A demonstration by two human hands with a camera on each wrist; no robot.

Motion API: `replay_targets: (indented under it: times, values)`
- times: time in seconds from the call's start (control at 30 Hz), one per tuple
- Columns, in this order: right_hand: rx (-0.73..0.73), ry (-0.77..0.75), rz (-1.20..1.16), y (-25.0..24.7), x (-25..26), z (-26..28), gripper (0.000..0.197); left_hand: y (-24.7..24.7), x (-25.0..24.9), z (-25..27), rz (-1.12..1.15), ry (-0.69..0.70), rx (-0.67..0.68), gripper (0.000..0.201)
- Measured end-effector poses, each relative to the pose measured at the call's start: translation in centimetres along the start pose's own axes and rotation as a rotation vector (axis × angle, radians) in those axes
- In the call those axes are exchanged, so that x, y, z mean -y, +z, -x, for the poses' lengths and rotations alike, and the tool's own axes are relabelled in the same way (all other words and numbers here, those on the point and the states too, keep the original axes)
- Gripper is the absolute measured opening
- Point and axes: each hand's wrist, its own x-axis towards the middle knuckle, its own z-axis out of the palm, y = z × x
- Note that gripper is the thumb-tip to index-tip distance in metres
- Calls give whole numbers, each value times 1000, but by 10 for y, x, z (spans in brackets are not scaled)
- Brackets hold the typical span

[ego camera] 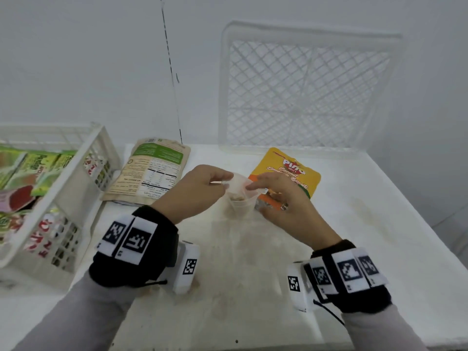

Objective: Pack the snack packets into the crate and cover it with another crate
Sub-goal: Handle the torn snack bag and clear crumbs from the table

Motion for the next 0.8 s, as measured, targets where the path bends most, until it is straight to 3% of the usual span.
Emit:
replay_targets:
  times: [0.1, 0.17, 0.3, 0.37, 0.43, 0.5, 0.57, 0.6, 0.67, 0.73, 0.8]
  values:
    - [97, -7, 246, 4, -6, -9, 35, -6, 2, 2, -97, 48, 70, 42]
    - [139, -22, 338, 9, -7, -16, 32, -7, 2, 3, -106, 96, 74, 37]
    - [220, -73, 525, 19, -2, -30, 28, -5, 0, 3, -129, 232, -39, 20]
    - [243, -89, 575, 16, 3, -36, 23, -6, 2, 2, -45, 284, -91, 21]
    - [236, -77, 469, 5, 11, -39, 23, -8, 4, 6, 228, 320, -72, 27]
    - [247, -35, 250, -8, 25, -40, 25, -12, 9, 12, 496, 342, -27, 49]
    - [288, -35, 70, -17, 39, -39, 21, -11, 15, 19, 583, 279, 72, 69]
    - [318, -47, -21, -19, 45, -38, 19, -8, 17, 22, 582, 248, 137, 67]
    - [350, -62, -133, -19, 54, -37, 24, 1, 20, 28, 550, 210, 222, 39]
    - [340, -43, -145, -15, 57, -39, 24, 9, 21, 33, 592, 193, 218, 20]
    - [361, -24, -121, -12, 57, -41, 32, 11, 24, 39, 653, 195, 199, 15]
